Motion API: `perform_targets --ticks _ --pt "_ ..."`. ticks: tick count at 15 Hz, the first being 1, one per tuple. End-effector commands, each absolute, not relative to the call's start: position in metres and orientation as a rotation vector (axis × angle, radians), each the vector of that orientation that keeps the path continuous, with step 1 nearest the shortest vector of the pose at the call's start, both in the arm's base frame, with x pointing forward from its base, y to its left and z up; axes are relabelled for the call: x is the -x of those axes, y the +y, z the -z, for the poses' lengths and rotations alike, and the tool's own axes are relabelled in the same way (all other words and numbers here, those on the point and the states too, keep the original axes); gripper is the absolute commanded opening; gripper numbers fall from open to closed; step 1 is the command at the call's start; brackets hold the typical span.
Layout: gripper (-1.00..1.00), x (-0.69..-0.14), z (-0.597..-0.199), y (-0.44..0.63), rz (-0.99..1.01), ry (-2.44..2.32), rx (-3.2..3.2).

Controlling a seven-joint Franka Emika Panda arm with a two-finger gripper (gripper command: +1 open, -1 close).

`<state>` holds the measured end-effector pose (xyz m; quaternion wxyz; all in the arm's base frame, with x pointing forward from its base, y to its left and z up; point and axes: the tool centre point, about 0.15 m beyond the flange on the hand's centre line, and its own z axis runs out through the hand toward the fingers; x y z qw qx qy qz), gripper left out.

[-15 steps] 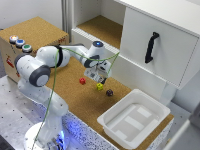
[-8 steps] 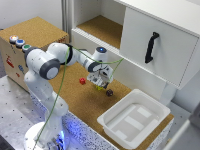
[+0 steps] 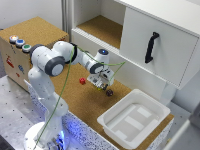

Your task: Grasp the yellow block and rotate it right

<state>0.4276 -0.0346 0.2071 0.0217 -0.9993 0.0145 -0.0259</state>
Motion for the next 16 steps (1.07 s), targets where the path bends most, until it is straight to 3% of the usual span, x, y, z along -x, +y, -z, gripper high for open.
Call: perform_targets --ticks 1,16 --pt "-1.00 -0.432 -0.208 -0.028 -0.024 0.130 3.181" --pt "-1.00 -0.448 -0.218 -0.036 0.026 0.404 3.158"
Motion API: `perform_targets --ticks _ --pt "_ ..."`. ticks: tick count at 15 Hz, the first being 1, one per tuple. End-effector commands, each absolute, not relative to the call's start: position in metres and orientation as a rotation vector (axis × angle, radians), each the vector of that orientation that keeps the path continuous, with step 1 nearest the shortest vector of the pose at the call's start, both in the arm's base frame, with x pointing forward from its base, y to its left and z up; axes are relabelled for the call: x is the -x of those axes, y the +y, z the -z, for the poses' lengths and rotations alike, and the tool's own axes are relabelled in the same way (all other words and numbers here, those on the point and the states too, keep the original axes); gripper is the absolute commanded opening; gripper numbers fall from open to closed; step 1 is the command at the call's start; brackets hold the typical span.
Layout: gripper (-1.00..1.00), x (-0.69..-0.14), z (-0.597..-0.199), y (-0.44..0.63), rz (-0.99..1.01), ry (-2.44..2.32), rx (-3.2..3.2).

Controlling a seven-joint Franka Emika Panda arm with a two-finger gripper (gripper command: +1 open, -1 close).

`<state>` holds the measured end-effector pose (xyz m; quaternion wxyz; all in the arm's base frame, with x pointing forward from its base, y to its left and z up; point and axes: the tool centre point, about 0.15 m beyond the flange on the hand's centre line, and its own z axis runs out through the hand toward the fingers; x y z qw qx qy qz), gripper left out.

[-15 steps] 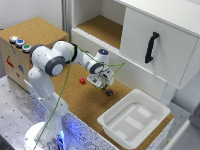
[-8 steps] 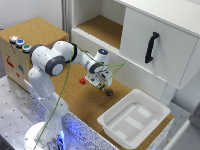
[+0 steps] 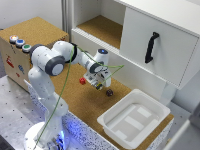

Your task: Grasp the yellow block and rotate it right

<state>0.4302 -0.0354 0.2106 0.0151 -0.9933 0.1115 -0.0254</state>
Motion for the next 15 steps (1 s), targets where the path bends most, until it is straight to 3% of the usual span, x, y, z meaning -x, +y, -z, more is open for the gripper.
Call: perform_targets --ticks 1,6,15 --pt "-1.00 -0.449 -0.221 -0.037 0.029 0.401 3.166" --pt "-1.00 -0.451 -0.233 -0.030 0.012 0.401 3.160" --pt "-1.00 -0.432 -0.255 -0.013 -0.042 1.326 2.961"
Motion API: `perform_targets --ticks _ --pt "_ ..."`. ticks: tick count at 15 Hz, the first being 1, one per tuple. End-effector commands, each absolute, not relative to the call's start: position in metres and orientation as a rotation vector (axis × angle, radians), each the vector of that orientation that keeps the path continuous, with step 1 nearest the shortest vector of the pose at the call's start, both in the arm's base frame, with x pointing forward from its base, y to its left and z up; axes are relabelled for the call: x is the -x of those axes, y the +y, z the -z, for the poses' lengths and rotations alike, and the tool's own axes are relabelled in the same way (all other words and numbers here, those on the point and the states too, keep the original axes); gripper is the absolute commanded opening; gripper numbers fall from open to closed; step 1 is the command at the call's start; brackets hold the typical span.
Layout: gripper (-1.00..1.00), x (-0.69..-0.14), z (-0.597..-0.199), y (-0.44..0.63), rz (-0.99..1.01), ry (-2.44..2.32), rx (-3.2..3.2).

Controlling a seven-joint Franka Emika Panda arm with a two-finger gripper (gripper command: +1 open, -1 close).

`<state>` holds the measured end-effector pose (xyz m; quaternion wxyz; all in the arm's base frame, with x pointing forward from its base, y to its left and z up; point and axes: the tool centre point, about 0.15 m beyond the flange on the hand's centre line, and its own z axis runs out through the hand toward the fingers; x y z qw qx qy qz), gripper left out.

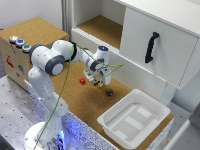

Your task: Grasp the yellow block and rotate it right

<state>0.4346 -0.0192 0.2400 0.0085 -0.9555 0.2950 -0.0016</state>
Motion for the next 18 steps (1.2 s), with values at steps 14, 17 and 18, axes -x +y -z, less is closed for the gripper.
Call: perform_targets --ticks 14,17,18 --pt "-1.00 -0.433 -0.181 -0.006 0.006 2.311 1.905" --pt "-1.00 -0.442 -0.187 -0.014 0.057 2.338 1.853" --pt "1.00 -0.447 -0.197 -0.016 0.068 2.320 1.868"
